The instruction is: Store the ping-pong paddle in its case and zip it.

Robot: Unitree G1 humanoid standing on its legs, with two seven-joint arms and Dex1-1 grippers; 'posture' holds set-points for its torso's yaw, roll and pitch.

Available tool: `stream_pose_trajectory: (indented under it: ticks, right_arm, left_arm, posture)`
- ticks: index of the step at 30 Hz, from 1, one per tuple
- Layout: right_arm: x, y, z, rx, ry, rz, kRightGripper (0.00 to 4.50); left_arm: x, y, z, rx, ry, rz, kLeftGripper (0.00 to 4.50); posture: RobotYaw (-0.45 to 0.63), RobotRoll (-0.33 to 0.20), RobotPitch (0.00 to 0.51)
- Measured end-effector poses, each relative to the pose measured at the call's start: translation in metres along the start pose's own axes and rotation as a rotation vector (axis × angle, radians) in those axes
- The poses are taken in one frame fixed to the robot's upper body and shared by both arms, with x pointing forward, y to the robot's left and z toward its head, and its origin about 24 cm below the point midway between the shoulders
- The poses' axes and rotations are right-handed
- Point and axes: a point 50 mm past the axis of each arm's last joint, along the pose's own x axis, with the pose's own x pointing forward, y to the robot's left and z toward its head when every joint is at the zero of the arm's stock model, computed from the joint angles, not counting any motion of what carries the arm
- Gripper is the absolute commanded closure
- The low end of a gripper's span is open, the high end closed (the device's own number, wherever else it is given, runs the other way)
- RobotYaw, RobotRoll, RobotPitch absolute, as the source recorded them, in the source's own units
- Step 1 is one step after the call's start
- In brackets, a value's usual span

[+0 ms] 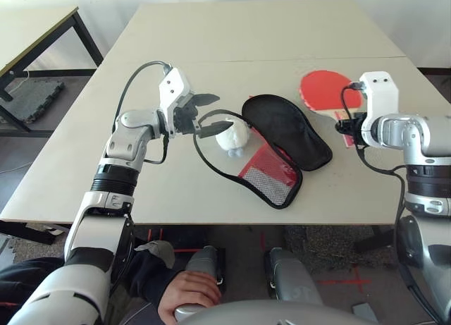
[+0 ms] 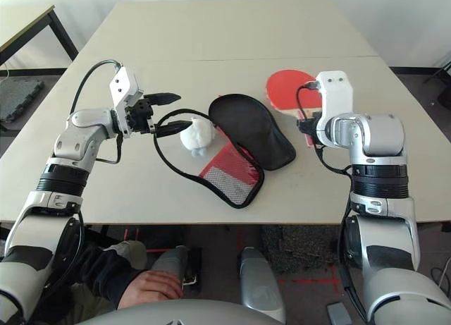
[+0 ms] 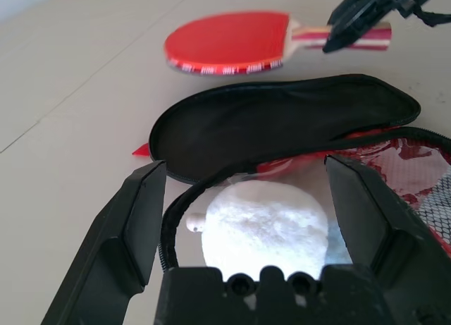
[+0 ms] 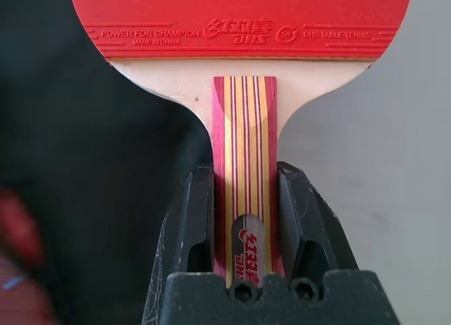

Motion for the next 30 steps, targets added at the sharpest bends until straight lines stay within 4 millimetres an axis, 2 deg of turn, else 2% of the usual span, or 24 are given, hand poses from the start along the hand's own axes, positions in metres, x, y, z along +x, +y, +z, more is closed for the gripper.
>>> stream_pose_trajectory:
  ticks: [9,21,30]
  right_arm:
    - [0.009,0.019,0.001,-0.100,0.049,0.096,3.42]
    - [0.025,0.025,-0.008,-0.174,0.112,0.115,3.42]
    - [0.029,0.024,-0.009,-0.204,0.108,0.113,3.42]
  left_arm:
    - [-0.001,-0.001,-0.004,-0.007,0.004,0.005,0.00]
    - [-0.002,-0.004,-0.006,-0.005,0.004,0.022,0.00]
    - [-0.003,-0.004,-0.008,-0.010,0.006,0.024,0.00]
  posture:
    - [0.07,0.000,0.076]
    - [0.08,0.000,0.078]
    - [0.08,0.000,0.077]
